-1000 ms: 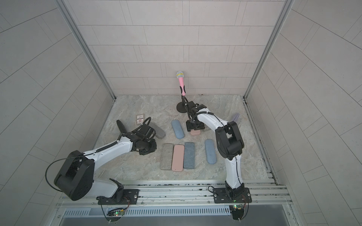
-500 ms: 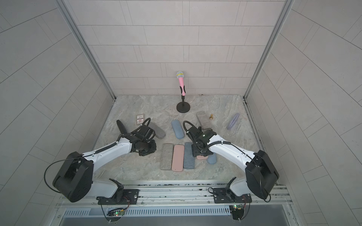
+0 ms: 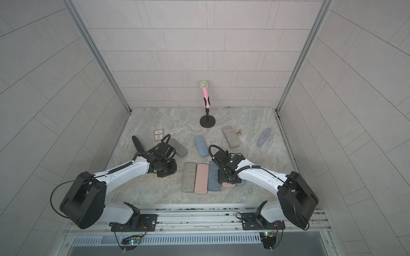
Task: Close the glasses case
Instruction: Place the glasses case at the center of the board.
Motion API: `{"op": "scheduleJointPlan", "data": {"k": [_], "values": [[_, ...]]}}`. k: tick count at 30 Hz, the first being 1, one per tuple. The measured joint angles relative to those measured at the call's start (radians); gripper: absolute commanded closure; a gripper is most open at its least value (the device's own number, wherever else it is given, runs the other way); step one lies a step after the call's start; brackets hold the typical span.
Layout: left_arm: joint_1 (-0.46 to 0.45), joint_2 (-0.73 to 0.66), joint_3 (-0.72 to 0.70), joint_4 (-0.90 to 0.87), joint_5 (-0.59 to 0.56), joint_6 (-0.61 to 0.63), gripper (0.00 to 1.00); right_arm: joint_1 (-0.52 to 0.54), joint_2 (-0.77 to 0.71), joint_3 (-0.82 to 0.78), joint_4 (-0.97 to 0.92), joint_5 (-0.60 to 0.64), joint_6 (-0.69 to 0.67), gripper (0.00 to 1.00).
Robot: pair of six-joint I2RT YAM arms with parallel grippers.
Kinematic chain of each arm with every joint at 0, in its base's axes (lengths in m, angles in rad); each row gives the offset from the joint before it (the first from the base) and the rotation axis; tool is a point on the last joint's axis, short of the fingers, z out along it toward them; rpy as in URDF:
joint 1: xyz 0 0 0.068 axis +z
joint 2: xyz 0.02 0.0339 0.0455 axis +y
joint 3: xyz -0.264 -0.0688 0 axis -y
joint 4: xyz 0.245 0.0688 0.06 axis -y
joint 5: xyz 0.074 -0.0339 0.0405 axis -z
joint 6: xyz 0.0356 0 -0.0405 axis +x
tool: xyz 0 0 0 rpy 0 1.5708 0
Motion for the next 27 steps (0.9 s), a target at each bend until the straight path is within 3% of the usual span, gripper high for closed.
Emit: {"op": "scheduleJointPlan", "data": {"k": [8, 12, 16, 18, 27], "values": [[0.000, 0.000, 0.000, 0.000, -0.002, 0.000, 0.88, 0.028, 0.059, -0.017, 0.019, -0.011, 0.014, 0.70], [0.000, 0.000, 0.000, 0.000, -0.005, 0.000, 0.88, 0.051, 0.105, -0.017, 0.039, -0.018, 0.020, 0.65], [0.000, 0.000, 0.000, 0.000, -0.008, 0.000, 0.88, 0.061, 0.123, -0.017, 0.050, -0.019, 0.023, 0.36], [0.000, 0.000, 0.000, 0.000, -0.009, 0.000, 0.88, 0.062, 0.122, -0.017, 0.049, -0.017, 0.024, 0.28], [0.000, 0.000, 0.000, 0.000, -0.011, 0.000, 0.88, 0.065, 0.027, 0.050, -0.034, 0.033, 0.021, 0.15]]}}
